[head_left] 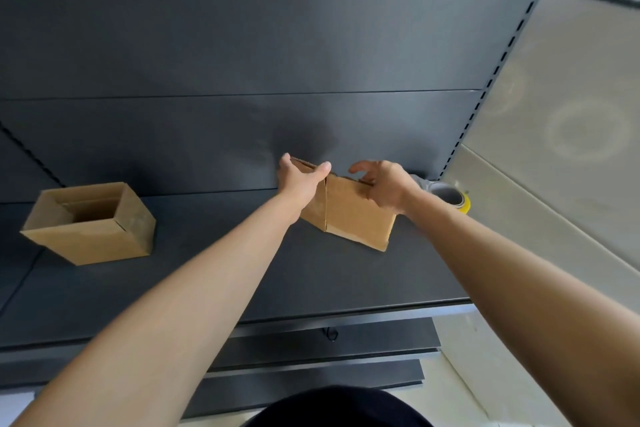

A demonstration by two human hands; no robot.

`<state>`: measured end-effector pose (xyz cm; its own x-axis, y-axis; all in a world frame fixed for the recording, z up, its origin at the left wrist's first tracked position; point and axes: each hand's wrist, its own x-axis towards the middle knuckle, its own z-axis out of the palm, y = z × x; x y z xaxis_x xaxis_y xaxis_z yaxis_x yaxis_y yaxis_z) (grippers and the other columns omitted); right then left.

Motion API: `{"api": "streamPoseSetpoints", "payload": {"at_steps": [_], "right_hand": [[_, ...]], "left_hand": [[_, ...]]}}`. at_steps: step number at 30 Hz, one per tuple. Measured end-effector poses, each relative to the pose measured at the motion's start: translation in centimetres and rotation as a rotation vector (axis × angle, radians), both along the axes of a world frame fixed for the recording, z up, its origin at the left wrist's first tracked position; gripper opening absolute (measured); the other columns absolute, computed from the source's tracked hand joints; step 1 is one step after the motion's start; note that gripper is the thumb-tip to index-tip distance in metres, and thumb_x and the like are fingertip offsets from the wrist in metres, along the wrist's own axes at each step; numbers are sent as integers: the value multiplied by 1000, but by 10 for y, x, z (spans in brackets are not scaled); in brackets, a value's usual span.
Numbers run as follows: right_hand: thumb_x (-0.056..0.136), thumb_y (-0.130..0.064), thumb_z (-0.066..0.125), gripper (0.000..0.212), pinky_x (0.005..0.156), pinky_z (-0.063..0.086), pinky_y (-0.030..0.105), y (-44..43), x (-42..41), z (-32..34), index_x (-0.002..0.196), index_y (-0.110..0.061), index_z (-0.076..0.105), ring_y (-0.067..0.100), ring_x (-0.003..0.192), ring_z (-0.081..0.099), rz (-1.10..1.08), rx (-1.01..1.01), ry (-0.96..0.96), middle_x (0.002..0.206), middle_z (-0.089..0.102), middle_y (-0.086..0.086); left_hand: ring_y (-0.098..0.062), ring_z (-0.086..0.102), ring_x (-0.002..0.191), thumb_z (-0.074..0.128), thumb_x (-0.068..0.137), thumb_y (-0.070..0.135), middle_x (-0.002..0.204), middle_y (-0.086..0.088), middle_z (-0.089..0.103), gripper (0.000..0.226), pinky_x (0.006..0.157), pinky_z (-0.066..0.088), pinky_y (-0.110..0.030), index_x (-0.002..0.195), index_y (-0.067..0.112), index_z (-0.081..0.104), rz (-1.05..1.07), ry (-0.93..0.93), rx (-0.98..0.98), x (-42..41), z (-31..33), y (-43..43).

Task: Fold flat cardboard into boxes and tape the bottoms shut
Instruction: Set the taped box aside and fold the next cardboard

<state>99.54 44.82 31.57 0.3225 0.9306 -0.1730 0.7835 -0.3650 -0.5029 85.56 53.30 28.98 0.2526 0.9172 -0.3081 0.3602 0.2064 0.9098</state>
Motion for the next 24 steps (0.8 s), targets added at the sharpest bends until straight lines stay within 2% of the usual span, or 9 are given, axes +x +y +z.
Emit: {"api": "streamPoseSetpoints", "payload": {"at_steps": [3,6,9,12,13,17,21,24], "right_hand": [[84,-3,53,48,87,54,33,-7,1,-5,126,-27,60,23,106,64,15,-27,-17,120,66,2],[87,-16,59,41,86,51,29,-12,4,-7,126,-26,60,18,106,61,-22,-23,110,120,65,-4],[94,-43,50,30,75,45,24,-17,8,-7,116,-27,63,15,95,58,-129,-32,198,104,64,-7],[94,-48,50,31,82,53,31,-21,15,-11,111,-25,62,19,92,59,-227,-109,378,94,60,-3],[94,-47,52,28,81,56,33,-23,16,-12,107,-24,62,19,89,59,-255,-126,435,92,60,-1],[91,-50,54,29,68,55,28,-27,18,-17,87,-21,56,18,83,62,-215,-211,380,88,61,3],[88,-54,55,30,69,57,29,-31,19,-19,83,-25,56,20,81,66,-225,-220,412,85,65,2],[90,-57,50,36,58,54,27,-30,20,-16,80,-23,56,21,74,66,-235,-185,308,82,64,4]], "left_hand": [[-25,42,128,71,81,42,146,-5,33,90,99,38,-39,147,18,15,32,-21,-48,1,-10,0],[-24,47,119,74,78,37,138,-6,40,83,91,41,-35,140,16,22,40,-43,-53,1,-13,0],[-25,48,118,75,78,34,136,-6,41,82,95,44,-38,140,18,23,10,-49,-69,1,-13,1],[-26,45,121,73,80,26,140,-6,37,85,100,45,-44,144,24,18,-16,-61,-102,0,-12,3],[-26,43,123,72,80,22,142,-6,35,86,100,44,-44,146,25,16,-33,-66,-111,0,-12,2],[-26,37,131,65,83,11,148,-4,31,90,105,39,-44,151,29,8,-110,-70,-148,1,-11,-2],[-25,35,134,57,84,4,153,-3,26,91,109,37,-45,152,30,4,-108,-94,-166,2,-12,-8],[-26,33,136,54,84,0,155,-3,22,90,107,39,-45,152,31,4,-107,-78,-147,4,-10,-12]]}}
